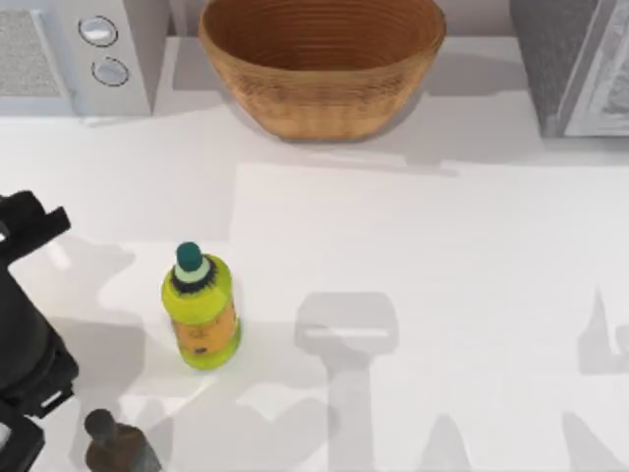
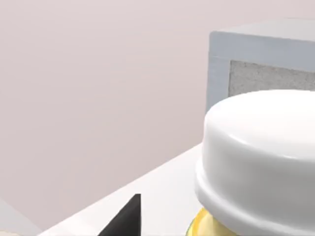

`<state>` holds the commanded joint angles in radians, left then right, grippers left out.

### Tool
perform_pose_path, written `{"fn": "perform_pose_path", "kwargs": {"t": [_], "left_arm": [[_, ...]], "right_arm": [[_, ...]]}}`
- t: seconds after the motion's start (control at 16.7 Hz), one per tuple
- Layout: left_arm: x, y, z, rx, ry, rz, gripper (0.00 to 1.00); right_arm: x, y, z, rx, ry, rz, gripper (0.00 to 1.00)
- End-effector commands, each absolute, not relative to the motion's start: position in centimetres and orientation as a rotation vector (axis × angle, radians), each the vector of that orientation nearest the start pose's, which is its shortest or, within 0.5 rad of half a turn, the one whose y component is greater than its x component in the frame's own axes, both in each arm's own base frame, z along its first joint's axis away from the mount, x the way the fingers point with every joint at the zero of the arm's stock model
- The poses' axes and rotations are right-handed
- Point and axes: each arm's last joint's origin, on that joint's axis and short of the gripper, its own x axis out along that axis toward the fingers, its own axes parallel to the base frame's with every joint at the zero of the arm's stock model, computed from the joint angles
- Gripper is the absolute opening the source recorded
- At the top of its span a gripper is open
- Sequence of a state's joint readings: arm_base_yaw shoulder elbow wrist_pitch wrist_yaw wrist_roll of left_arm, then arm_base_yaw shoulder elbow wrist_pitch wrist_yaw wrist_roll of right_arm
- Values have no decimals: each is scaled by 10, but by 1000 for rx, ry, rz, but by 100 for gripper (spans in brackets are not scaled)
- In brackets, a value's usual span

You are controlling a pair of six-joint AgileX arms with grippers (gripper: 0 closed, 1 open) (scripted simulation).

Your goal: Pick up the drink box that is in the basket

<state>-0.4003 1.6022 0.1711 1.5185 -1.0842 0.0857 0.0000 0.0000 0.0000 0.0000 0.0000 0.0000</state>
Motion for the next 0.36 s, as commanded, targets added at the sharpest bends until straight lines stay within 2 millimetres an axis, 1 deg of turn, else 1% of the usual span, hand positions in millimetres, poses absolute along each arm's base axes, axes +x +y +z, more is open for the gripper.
{"fn": "perform_pose_path", "kwargs": {"t": [0.06, 0.36], "left_arm": [[203, -56, 135, 9, -24, 702, 100], [203, -56, 135, 9, -24, 702, 100]], "right_arm": [[106, -1, 160, 0, 0, 0, 100], [106, -1, 160, 0, 0, 0, 100]]}}
